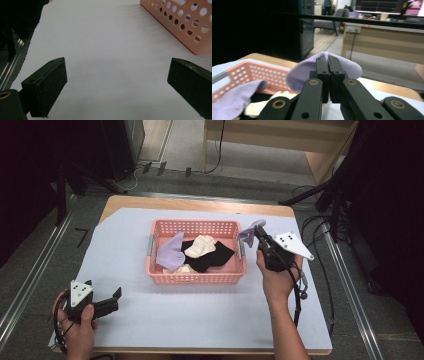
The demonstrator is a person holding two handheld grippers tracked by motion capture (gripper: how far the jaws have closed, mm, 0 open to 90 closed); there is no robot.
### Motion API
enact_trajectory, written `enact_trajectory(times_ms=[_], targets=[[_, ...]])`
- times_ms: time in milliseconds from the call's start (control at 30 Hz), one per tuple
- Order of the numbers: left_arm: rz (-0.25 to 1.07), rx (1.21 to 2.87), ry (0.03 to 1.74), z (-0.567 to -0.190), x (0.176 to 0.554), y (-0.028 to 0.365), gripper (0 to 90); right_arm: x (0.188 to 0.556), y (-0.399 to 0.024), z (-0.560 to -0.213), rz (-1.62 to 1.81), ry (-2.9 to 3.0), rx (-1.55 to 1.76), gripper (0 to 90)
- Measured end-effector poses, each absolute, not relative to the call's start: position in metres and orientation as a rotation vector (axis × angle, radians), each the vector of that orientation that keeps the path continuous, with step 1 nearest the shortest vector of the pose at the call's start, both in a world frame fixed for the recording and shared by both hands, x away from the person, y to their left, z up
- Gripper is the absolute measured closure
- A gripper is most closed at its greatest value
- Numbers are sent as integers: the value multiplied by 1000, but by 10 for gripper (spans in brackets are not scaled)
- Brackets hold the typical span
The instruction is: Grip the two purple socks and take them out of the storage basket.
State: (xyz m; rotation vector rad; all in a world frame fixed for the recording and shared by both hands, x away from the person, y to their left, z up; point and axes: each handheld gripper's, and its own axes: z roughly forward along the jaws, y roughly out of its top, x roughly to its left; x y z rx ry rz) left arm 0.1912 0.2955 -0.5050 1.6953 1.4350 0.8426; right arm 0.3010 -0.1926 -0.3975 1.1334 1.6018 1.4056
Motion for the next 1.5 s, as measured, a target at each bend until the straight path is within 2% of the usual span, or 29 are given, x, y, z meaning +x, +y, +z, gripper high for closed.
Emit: enact_trajectory(times_ms=[133,367,400,433,567,633,667,700,733,767,900,1167,1467,1500], targets=[[841,1696,1437,-505,191,295,33,303,-208,-403,1378,1582,1169,891],[844,1696,1439,-505,191,295,33,319,-245,-460,1245,1631,1278,890],[844,1696,1439,-505,191,295,33,319,-245,-460,1245,1631,1278,890],[844,1696,1438,-505,191,295,33,320,-254,-476,1208,1645,1320,889],[843,1696,1438,-505,191,295,33,318,-267,-494,1178,1664,1405,882],[843,1696,1438,-505,191,295,33,317,-271,-497,1169,1671,1423,870],[842,1698,1440,-505,191,295,33,314,-277,-502,1164,1679,1463,793],[842,1698,1440,-505,191,295,33,314,-277,-502,1164,1679,1463,793],[847,1695,1437,-505,191,295,33,310,-282,-504,1181,1662,1500,704],[847,1698,1440,-505,191,295,33,308,-283,-504,1182,1662,1507,676],[851,1695,1445,-505,191,294,33,300,-285,-499,1154,1661,1506,600],[855,1705,1440,-505,190,294,33,286,-266,-465,1272,1630,1425,572],[850,1705,1440,-505,191,294,33,297,-211,-445,1356,1706,1327,561],[848,1702,1440,-505,191,294,33,301,-194,-445,1376,1732,1316,557]])
